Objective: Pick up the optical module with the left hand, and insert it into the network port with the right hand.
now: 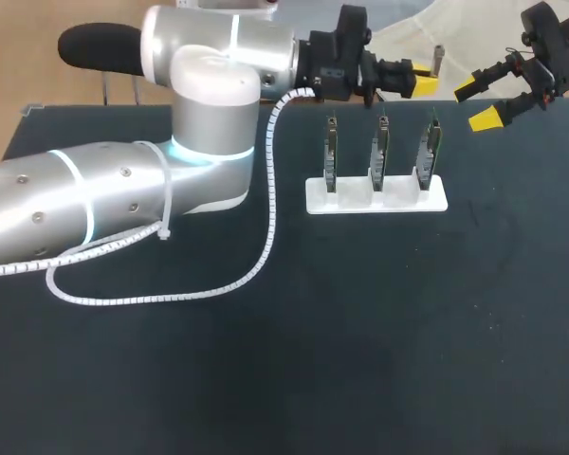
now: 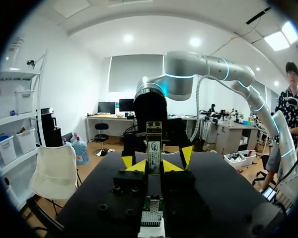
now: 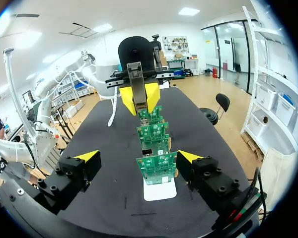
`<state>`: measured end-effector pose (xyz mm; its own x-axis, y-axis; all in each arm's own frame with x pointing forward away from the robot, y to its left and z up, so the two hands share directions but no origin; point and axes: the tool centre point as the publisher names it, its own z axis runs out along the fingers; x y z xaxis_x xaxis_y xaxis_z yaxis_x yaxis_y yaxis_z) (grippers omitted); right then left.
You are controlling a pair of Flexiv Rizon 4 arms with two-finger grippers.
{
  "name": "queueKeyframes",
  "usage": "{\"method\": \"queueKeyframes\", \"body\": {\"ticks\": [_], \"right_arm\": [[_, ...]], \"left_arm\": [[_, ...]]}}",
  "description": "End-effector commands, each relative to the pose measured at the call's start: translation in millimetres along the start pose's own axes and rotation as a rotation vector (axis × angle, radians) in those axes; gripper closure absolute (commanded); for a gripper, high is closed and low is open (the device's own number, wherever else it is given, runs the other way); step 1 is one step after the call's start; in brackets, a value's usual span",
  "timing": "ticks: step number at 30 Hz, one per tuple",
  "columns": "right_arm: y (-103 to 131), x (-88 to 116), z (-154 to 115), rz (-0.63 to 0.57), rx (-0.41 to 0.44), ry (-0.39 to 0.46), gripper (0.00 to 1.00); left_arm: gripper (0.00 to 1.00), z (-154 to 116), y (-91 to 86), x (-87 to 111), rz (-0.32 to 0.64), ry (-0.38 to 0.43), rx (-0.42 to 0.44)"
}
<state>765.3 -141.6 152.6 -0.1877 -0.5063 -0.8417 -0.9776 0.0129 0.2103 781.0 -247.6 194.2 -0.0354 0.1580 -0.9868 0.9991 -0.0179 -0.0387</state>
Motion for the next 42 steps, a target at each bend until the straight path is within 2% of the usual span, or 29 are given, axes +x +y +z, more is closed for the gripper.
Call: {"method": "queueKeyframes", "body": {"ticks": [1,11,42], "right_arm": [[2,0,0,-0.002,0.005,0.0,0.0],[2,0,0,-0.002,0.005,0.0,0.0],[2,0,0,-0.002,0.005,0.0,0.0]], "left_arm": [[1.0,2,0.5,1.7,-0.004,0.002,0.002],[1.0,0,-2.1,7.4,-0.018,-0.001,-0.006],[1.0,17,-7.6,19.2,-0.074,0.017,0.06]]}}
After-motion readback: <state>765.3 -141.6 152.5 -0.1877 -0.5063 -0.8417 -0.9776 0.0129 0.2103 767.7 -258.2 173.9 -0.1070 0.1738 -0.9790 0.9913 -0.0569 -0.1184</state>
